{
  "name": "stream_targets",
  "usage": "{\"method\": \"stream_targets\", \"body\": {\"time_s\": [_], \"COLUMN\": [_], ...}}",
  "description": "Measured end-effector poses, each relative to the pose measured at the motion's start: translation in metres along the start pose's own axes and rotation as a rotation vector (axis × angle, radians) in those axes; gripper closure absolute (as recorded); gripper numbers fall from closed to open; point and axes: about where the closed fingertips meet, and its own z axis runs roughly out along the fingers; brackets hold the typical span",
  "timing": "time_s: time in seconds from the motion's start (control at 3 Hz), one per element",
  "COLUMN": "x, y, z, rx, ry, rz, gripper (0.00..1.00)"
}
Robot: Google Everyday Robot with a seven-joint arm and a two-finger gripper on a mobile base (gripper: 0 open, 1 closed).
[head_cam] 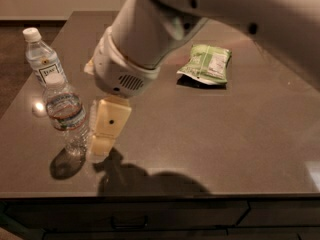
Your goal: Pick water bottle
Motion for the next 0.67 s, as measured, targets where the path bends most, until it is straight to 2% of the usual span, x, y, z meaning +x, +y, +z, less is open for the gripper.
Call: {"method": "stream_targets", "body": {"time_s": [0.33,0.67], "x": [-0.023,-0.035], "y": [0.002,-0.008], "z": [0.03,0.044], "rx": [-0.046,-0.053], "ry": [-0.008,-0.026], "rz": [-0.019,0.005], "gripper": [0.0,0.16]}}
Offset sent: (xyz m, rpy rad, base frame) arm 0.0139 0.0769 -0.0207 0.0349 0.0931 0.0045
